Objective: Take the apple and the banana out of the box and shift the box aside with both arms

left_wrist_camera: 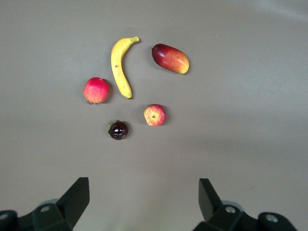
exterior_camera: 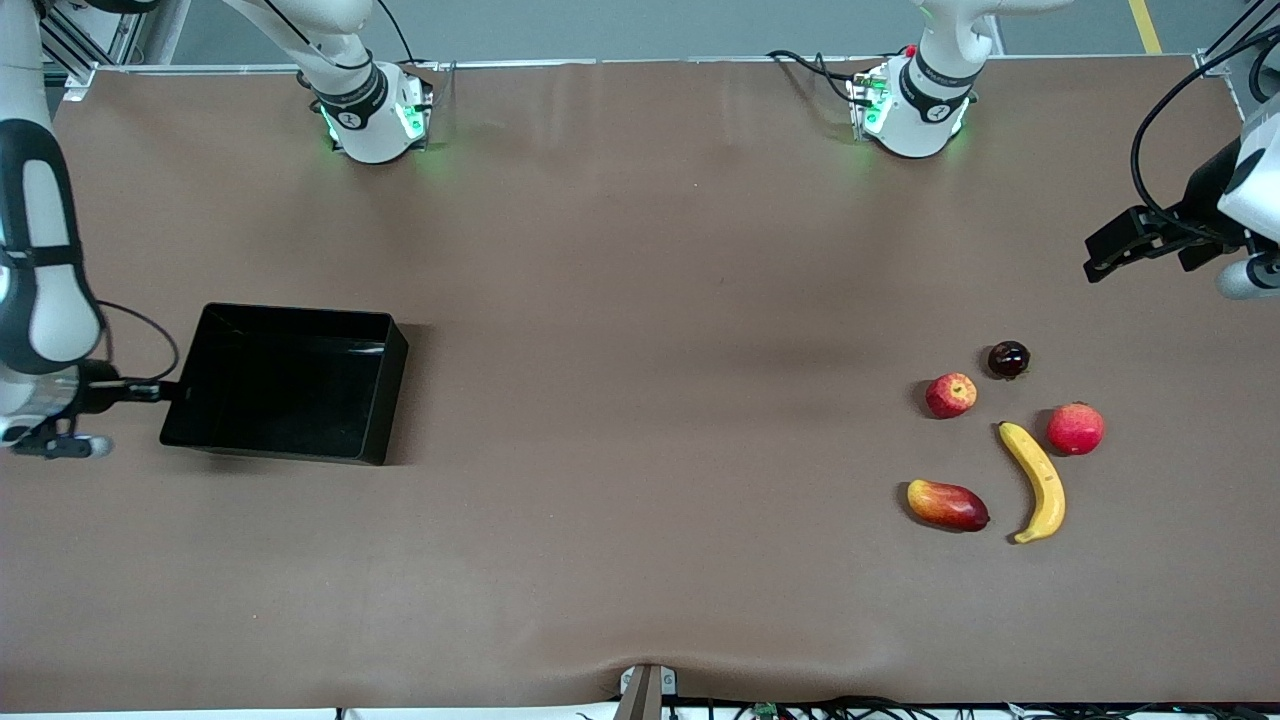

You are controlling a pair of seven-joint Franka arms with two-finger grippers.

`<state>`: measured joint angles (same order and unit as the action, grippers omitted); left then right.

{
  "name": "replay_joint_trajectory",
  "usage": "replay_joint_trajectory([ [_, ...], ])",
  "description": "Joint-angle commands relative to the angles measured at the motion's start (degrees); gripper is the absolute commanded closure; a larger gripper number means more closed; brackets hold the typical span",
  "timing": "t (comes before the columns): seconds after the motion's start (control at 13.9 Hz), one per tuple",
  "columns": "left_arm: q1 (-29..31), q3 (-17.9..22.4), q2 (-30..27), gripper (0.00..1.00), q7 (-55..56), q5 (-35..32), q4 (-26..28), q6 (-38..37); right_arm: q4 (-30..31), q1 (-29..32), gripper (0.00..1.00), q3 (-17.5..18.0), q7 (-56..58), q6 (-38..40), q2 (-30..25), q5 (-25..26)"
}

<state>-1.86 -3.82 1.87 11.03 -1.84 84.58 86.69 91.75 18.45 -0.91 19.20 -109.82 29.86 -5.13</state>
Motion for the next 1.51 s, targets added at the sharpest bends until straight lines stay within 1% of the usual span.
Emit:
replay_joint_trajectory([
  [0.0, -1.7, 0.7, -6.6, 0.0, -0.7, 1.1, 8.6, 3.5, -9.9, -4.5, 0.0, 0.3, 0.0, 6.6, 0.1, 0.6],
  [0.14, -2.6, 0.7, -6.6, 0.0, -0.2, 0.8, 8.4, 3.1, -14.2, -7.5, 0.0, 0.2, -0.6, 9.3, -0.1, 1.1],
  [0.22, -2.5, 0.7, -6.6, 0.0, -0.6, 1.0, 8.2, 3.0, -15.6, -9.9, 0.0, 0.1, -2.6, 11.1, -0.6, 1.5],
  [0.36, -3.1, 0.6, -6.3, 0.0, 0.6, 1.1, 8.1, 3.8, -15.9, -11.8, 0.0, 0.6, -13.3, 12.0, -2.7, 1.4],
  [0.43, -3.0, -0.5, -6.3, 0.0, 0.7, 0.6, 8.2, 3.8, -15.8, -13.2, 0.0, 0.6, -15.6, 13.6, -4.4, 1.5],
  [0.5, -2.2, -1.1, -6.4, 0.0, 0.6, 0.5, 8.3, 3.9, -15.9, -14.1, 0.0, 0.7, -15.9, 16.9, -5.9, 1.4],
  [0.65, -2.1, -0.8, -5.7, 0.0, 0.4, 0.7, 8.2, 4.4, -15.4, -16.9, 0.0, 0.6, -16.0, 21.4, -11.2, 1.6],
  [0.79, -2.4, -1.2, -5.3, 0.0, 0.5, 0.3, 10.2, 5.7, -15.3, -17.4, 0.0, 0.6, -16.0, 26.2, -16.0, 1.7],
  [1.08, -2.4, -1.4, -5.2, 0.0, 0.5, 0.2, 10.9, 7.9, -12.2, -17.2, 0.0, 0.6, -18.5, 32.6, -25.2, 1.7],
  [1.15, -2.3, -1.4, -5.3, 0.0, 0.5, 0.2, 11.0, 7.9, -10.9, -17.0, 0.0, 0.6, -18.4, 32.9, -27.0, 1.7],
  [1.22, -2.3, -1.4, -5.6, 0.0, 0.5, 0.2, 12.3, 7.9, -9.2, -16.9, 0.0, 0.4, -18.4, 32.5, -29.0, 1.7],
  [1.3, -2.2, -1.4, -5.4, 0.0, 0.5, 0.2, 12.4, 8.1, -7.7, -16.7, 0.0, 0.2, -18.4, 32.7, -30.8, 1.7],
  [1.44, -2.3, -1.4, -5.3, 0.0, 0.5, 0.2, 12.4, 8.2, -1.3, -15.9, 0.0, 0.3, -18.4, 31.5, -36.0, 3.3],
])
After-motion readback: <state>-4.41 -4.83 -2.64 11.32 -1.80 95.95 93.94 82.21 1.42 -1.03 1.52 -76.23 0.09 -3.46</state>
